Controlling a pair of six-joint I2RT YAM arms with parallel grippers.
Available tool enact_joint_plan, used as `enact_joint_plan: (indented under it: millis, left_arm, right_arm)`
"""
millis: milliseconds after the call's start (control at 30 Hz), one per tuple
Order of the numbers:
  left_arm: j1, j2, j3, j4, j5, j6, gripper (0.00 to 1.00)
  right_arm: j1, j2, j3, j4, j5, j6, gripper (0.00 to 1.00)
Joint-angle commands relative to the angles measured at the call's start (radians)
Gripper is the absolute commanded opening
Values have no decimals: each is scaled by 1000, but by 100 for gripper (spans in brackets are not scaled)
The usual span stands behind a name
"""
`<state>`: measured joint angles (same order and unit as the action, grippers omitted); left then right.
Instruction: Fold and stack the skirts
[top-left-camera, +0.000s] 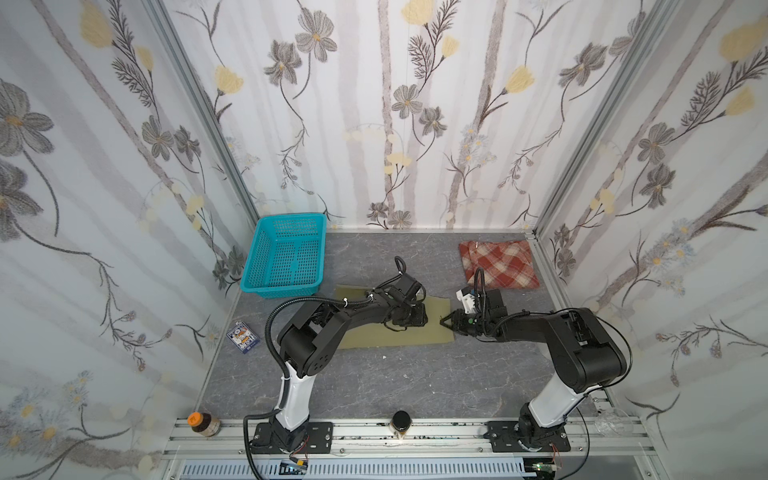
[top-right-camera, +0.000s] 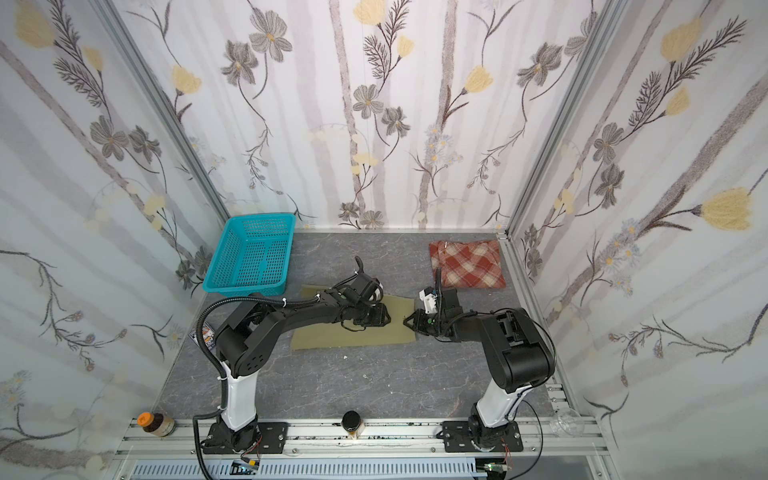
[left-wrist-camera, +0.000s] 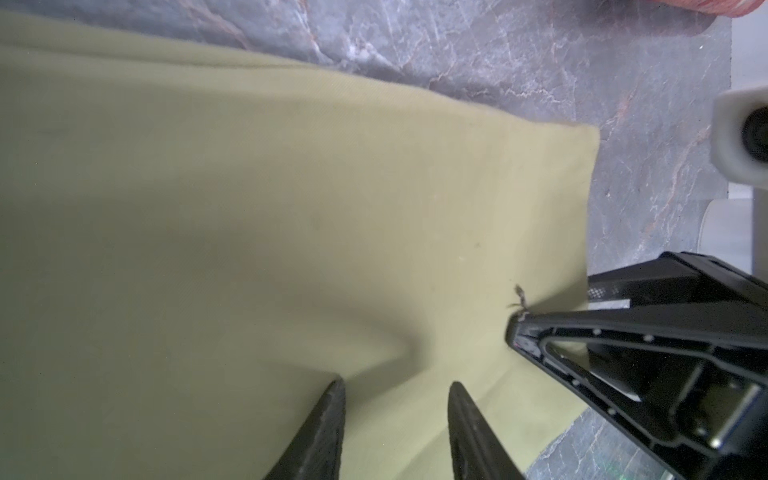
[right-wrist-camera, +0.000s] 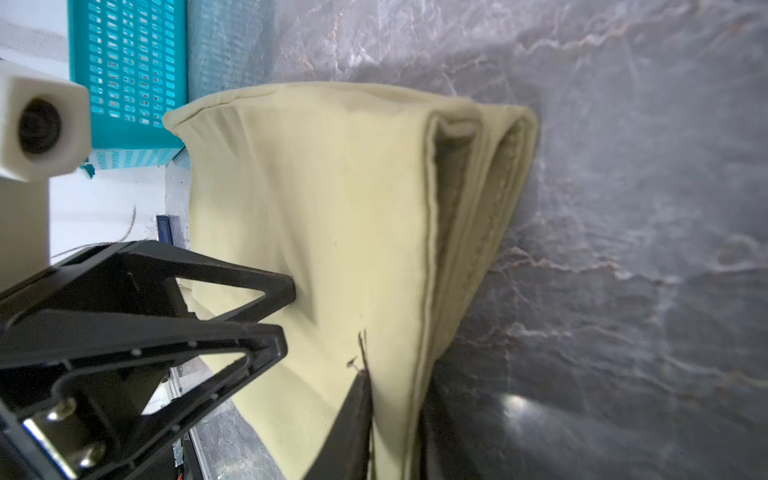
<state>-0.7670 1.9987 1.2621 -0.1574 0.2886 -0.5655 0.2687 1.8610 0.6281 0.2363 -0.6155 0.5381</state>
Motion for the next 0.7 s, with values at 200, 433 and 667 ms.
enact_joint_plan:
  millis: [200, 433, 667]
  left_arm:
    - [3, -38, -12, 5, -45, 3, 42]
    - [82, -151, -104, 4, -91, 15, 42]
    - [154, -244, -212, 4, -138, 41, 42]
  right_arm:
    - [-19, -54, 65, -210, 52, -47, 0]
    - [-51, -184, 185, -481, 173, -159, 0]
    - [-51, -258, 268, -682, 286, -227, 0]
